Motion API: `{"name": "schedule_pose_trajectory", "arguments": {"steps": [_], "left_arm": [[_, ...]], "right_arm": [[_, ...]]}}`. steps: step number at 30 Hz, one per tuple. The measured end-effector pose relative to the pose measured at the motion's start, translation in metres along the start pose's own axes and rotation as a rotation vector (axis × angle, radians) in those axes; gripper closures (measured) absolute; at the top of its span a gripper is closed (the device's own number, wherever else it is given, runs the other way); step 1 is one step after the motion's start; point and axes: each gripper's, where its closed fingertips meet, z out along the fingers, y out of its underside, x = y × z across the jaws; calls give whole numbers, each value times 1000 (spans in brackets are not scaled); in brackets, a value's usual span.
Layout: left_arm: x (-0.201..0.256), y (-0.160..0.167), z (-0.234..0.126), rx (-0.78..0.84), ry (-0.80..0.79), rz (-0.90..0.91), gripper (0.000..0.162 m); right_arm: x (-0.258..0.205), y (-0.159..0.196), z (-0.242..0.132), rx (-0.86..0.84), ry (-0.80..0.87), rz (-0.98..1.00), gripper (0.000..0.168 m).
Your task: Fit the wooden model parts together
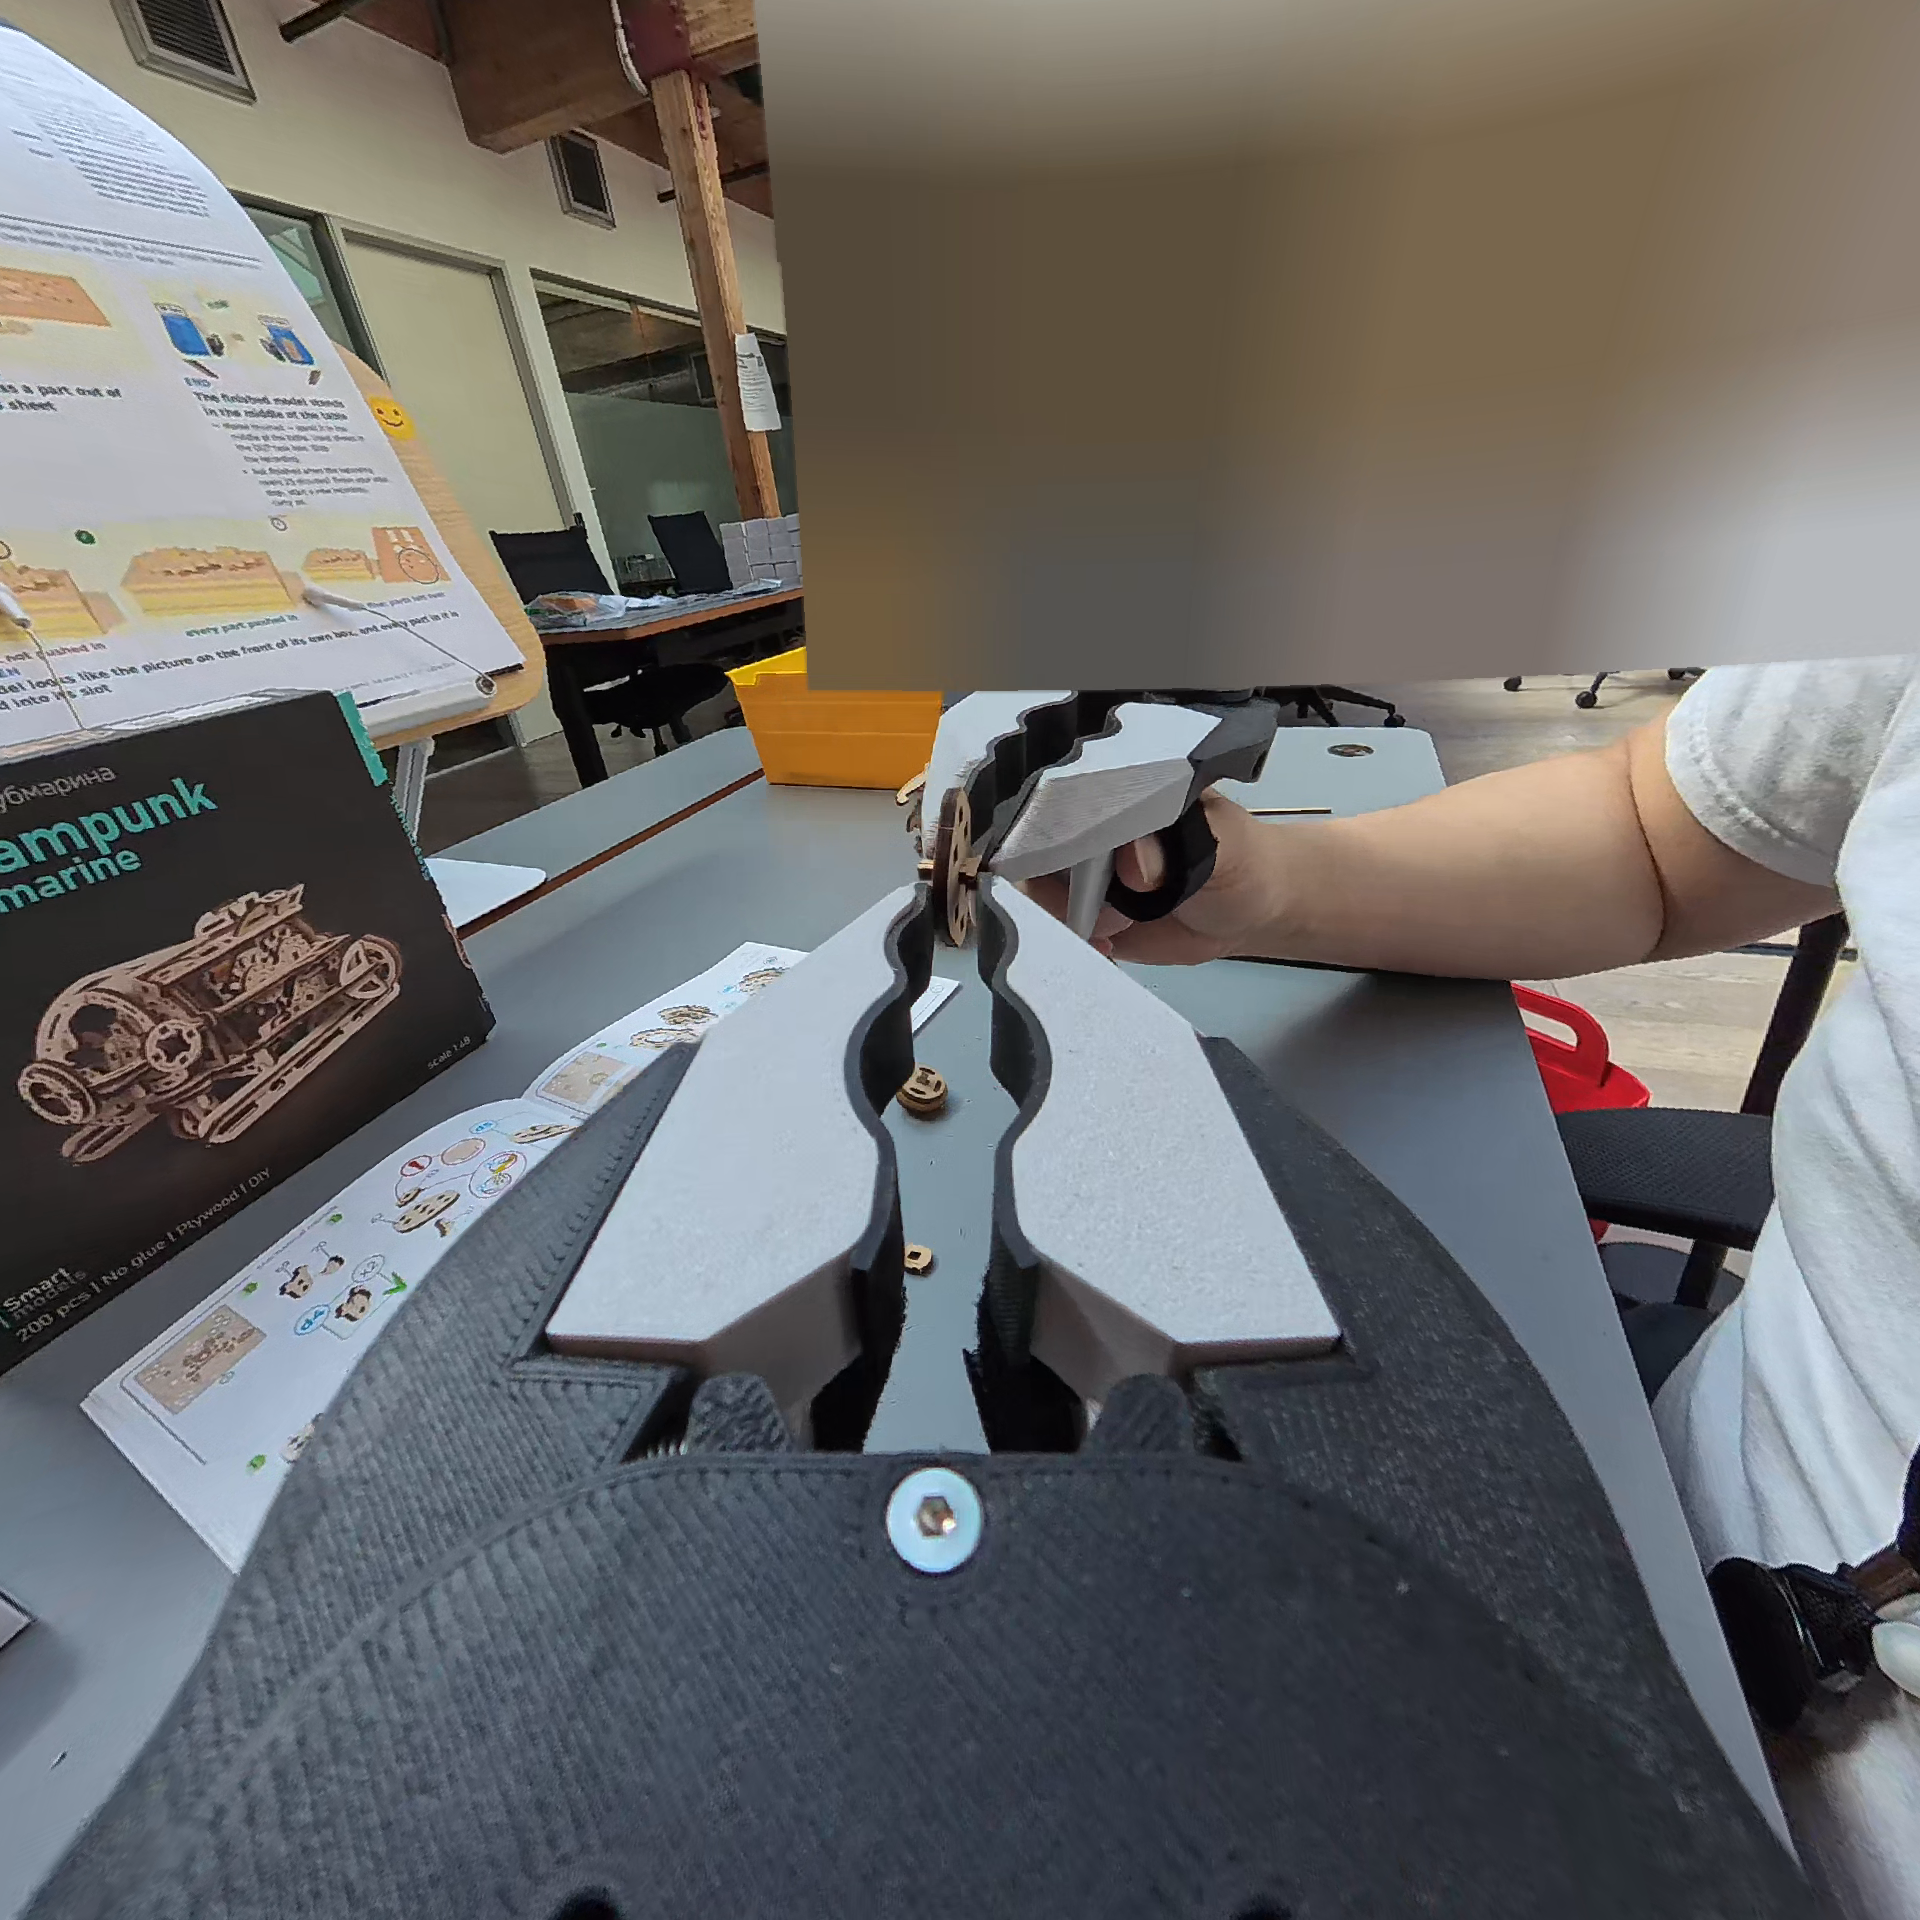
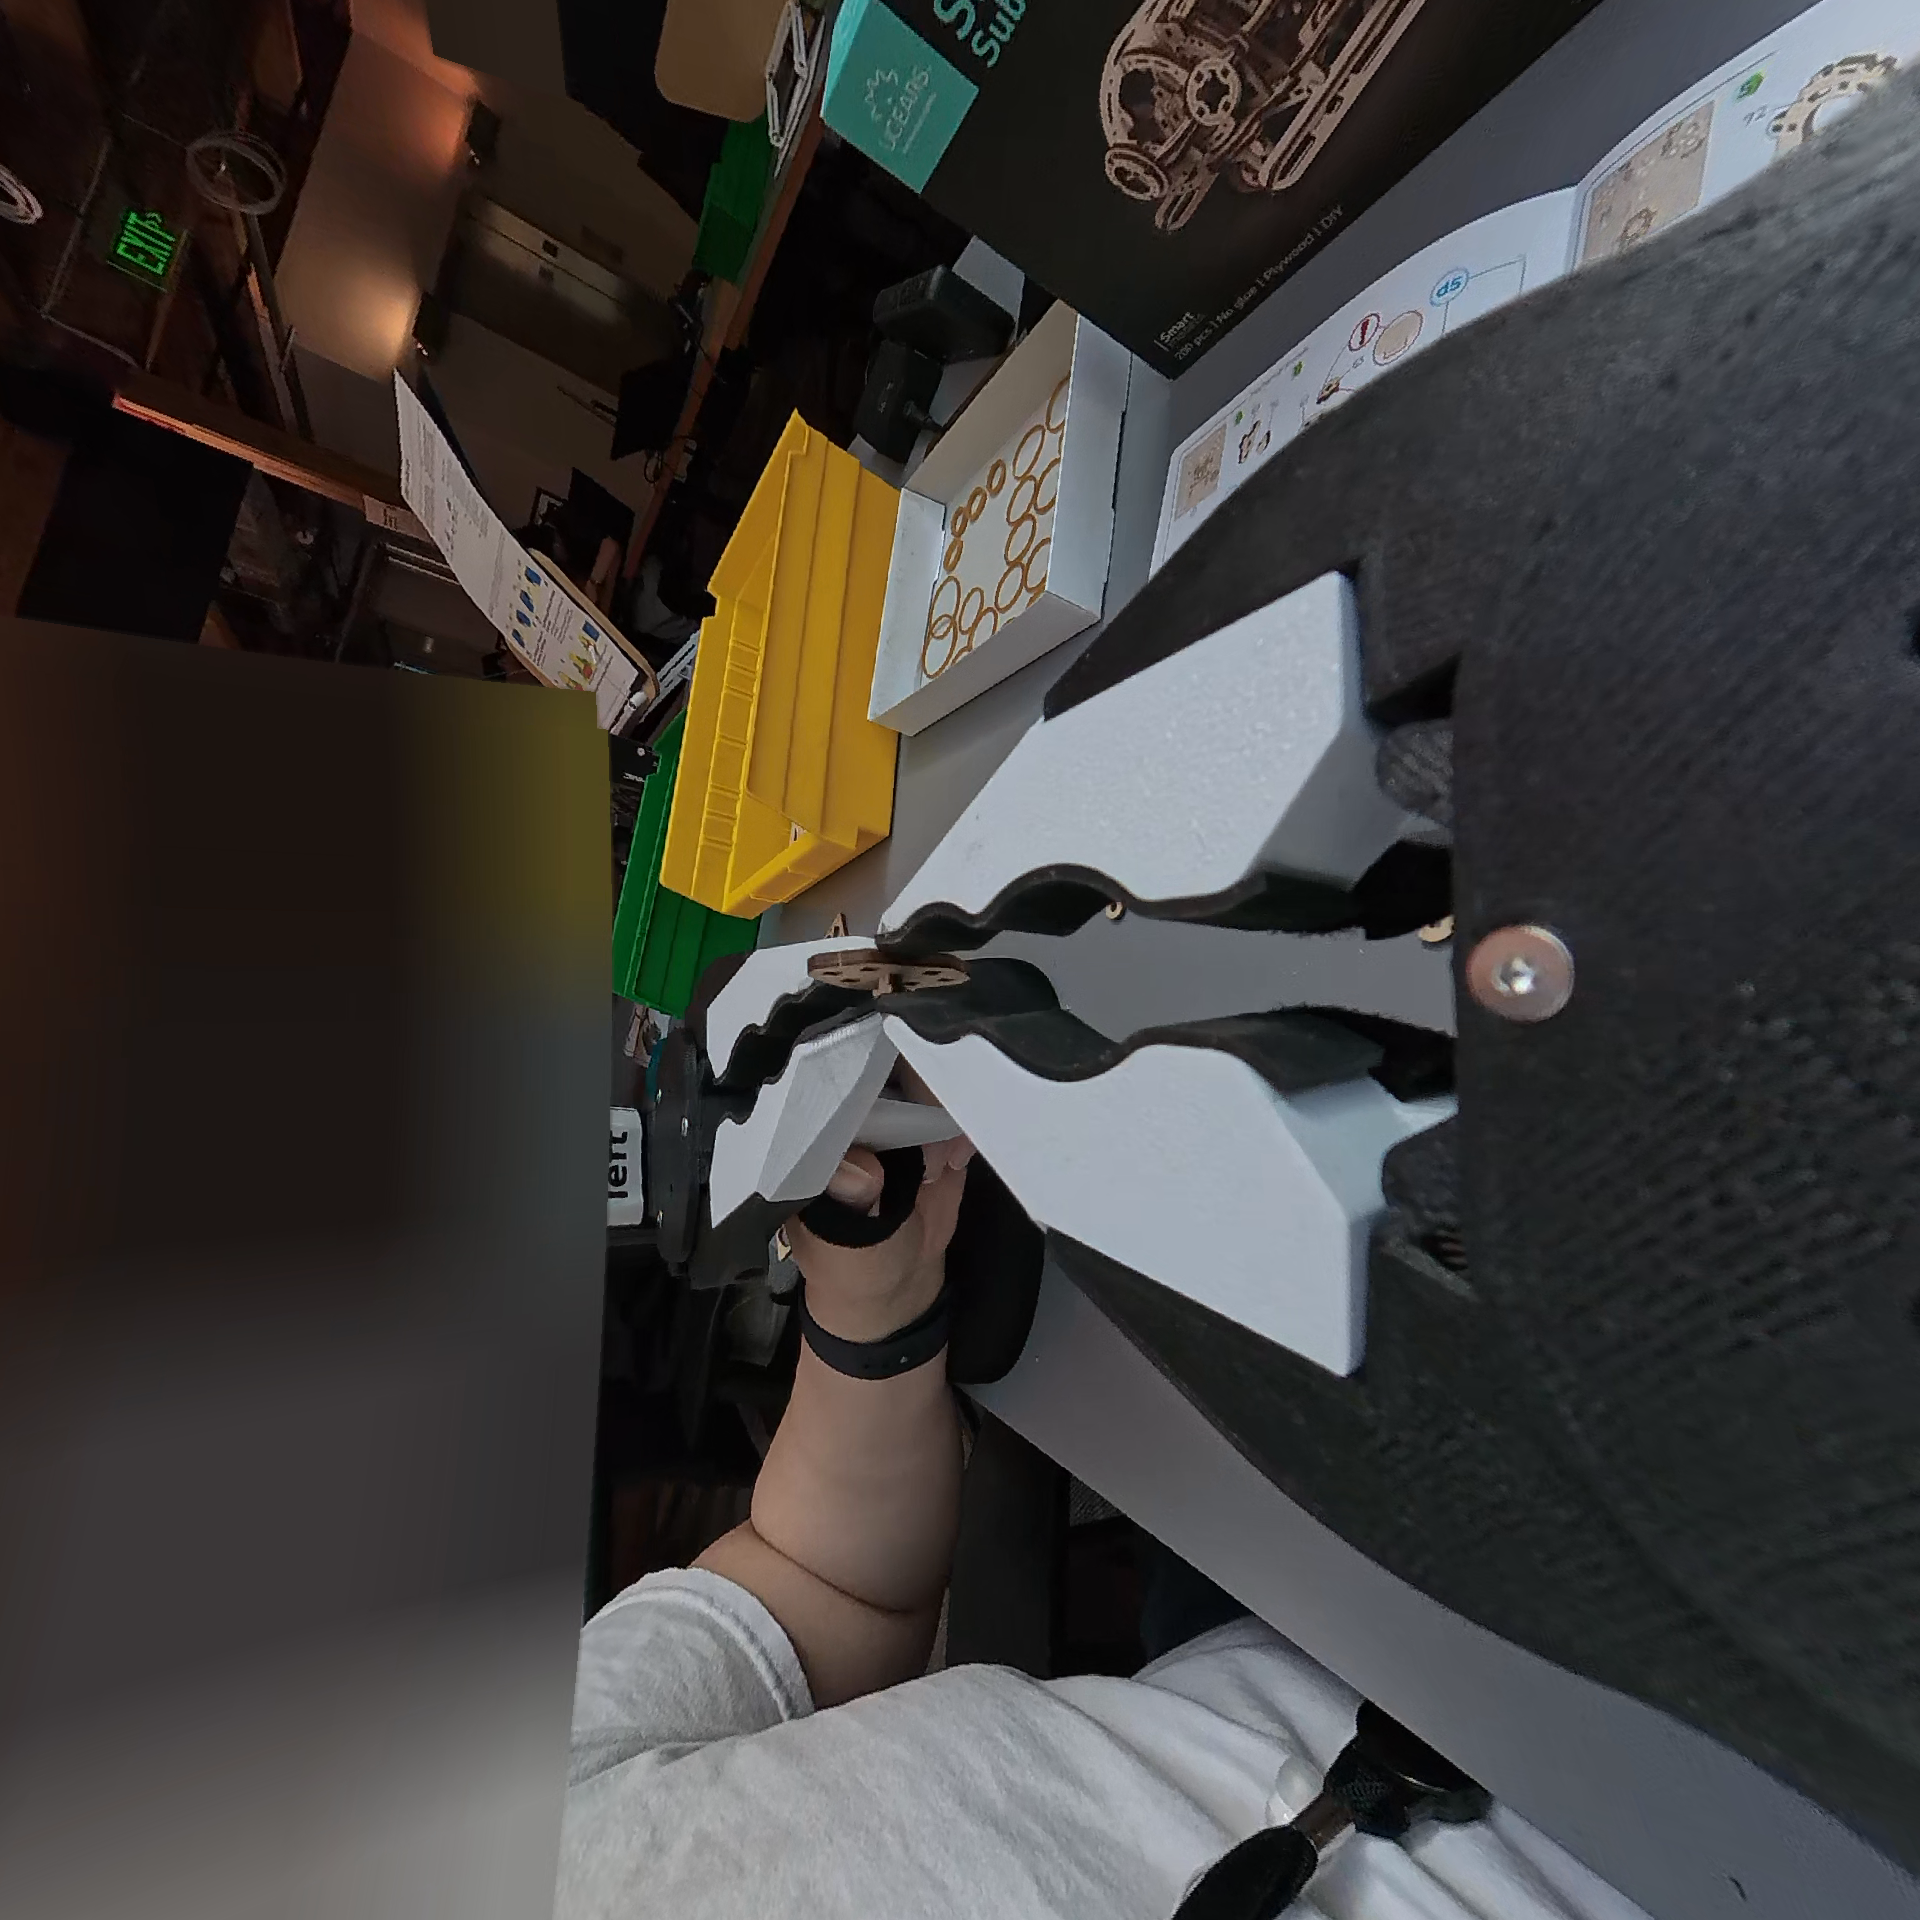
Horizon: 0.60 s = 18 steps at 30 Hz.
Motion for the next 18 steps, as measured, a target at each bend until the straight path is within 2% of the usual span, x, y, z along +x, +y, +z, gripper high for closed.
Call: {"name": "schedule_pose_trajectory", "arguments": {"steps": [18], "left_arm": [[14, 2, 1, -5, 81, 16, 159]], "right_arm": [[-12, -1, -5, -21, -91, -52, 160]]}}
